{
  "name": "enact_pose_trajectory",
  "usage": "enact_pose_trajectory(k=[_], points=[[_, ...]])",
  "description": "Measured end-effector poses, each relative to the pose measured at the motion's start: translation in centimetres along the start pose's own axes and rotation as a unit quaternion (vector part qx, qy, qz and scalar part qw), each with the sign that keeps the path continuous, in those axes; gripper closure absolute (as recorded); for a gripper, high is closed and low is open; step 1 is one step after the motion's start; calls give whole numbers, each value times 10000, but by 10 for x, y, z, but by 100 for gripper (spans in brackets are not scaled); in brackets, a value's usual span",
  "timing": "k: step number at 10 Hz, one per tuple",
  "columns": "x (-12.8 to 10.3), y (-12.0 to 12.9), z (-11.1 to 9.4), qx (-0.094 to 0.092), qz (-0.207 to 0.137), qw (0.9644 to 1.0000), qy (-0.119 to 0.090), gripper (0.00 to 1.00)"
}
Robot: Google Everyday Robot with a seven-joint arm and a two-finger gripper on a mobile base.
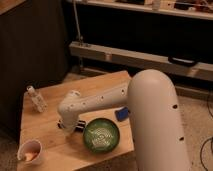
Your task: Push the eraser across the table
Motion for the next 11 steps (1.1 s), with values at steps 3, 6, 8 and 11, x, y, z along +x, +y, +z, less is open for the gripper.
enact_pose_trajectory(k=[3, 6, 8, 11], points=[[-4, -23, -2, 2, 146, 9996, -223, 100], [-20, -38, -9, 7, 198, 9992, -352, 100], [-26, -48, -8, -7, 255, 9991, -329, 100], [-30, -58, 1, -25, 325, 9991, -267, 100]])
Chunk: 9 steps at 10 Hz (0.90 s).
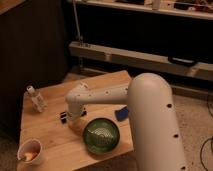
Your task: Push the eraser across the table
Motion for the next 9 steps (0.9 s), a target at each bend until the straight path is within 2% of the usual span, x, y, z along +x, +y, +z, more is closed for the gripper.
enact_pose_trajectory(k=[5, 9], points=[[-1, -1, -4, 24, -19, 10000, 20, 100], [-26, -37, -9, 233, -47, 9997, -31, 100]])
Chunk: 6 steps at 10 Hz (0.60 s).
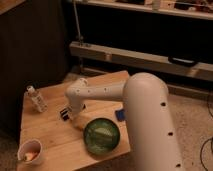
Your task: Push the eraser across the table
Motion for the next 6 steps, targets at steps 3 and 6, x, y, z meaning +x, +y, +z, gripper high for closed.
enact_pose_trajectory(k=[3, 6], points=[[-7, 4, -4, 32, -55, 10000, -33, 100], [-10, -2, 0, 68, -12, 10000, -57, 100]])
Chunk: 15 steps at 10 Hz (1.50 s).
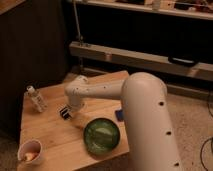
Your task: Push the eraser across the table
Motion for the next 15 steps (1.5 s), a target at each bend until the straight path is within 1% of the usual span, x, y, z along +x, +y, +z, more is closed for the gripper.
enact_pose_trajectory(k=[2, 5, 7, 8, 9, 10, 12, 14, 15], points=[[-3, -3, 6, 20, 32, 10000, 48, 100], [-3, -4, 3, 52, 6, 10000, 62, 100], [-7, -6, 2, 88, -16, 10000, 33, 100], [-16, -13, 1, 183, -66, 9998, -35, 100], [-26, -14, 2, 223, -110, 9997, -86, 100], [-34, -13, 2, 226, -152, 9995, -157, 100], [-35, -21, 4, 264, -235, 9990, -271, 100], [-43, -23, 10, 211, -279, 9988, -340, 100], [-45, -23, 11, 213, -300, 9987, -360, 100]])
